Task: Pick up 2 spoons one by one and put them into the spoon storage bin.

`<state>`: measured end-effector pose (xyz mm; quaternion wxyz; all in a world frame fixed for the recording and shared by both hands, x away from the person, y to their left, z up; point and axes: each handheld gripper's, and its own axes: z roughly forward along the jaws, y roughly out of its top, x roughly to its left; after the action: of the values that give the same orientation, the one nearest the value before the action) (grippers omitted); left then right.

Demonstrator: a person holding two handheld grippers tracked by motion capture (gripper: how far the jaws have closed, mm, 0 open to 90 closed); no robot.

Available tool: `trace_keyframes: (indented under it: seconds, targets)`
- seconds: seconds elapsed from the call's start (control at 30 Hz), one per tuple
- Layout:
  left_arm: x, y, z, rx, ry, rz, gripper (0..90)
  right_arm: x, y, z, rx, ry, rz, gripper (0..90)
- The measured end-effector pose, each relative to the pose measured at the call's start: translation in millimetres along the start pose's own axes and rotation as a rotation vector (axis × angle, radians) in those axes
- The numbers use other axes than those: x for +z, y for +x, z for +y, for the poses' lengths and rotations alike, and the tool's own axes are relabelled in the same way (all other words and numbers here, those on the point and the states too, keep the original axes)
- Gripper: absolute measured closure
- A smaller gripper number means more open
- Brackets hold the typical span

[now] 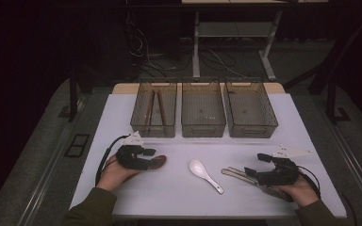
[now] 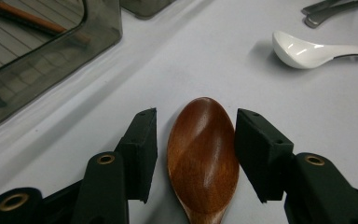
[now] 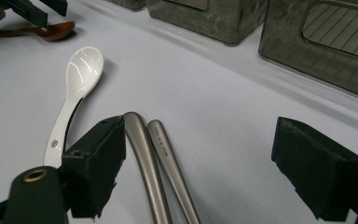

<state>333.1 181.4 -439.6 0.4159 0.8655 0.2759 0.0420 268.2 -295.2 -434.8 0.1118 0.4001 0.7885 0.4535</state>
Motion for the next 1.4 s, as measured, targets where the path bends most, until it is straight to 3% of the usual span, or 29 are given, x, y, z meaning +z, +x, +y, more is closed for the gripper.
trace_keyframes:
  seconds: [0.2,0.7,0.83,1.0,1.2,1.27,1.4]
  targets:
    - [5.2,-2.9,-0.7,0.027,0.048,0.008,48.5,0.3,-0.4,-0.1,0.001,0.001,-0.001,17.3]
    - [8.8,-9.5,-0.6,0.067,0.101,0.019,50.4,2.1,-1.3,0.0,-0.007,0.009,-0.001,17.3]
    - [9.5,-12.6,0.2,0.093,0.111,0.003,55.7,1.5,-1.8,0.1,-0.008,0.006,-0.003,17.3]
    - [10.6,-19.7,1.1,0.138,0.136,0.043,59.7,2.2,-1.4,0.2,-0.009,0.009,-0.002,17.3]
    - [9.3,-19.4,1.1,0.112,0.126,0.025,65.5,2.8,-1.5,0.3,-0.012,0.011,-0.003,17.3]
    - [9.5,-20.0,0.8,0.12,0.144,0.008,74.3,2.9,-1.5,0.3,-0.012,0.011,-0.003,17.3]
    - [9.9,-22.6,1.3,0.135,0.147,0.028,76.4,3.0,-1.4,0.4,-0.014,0.011,-0.003,17.3]
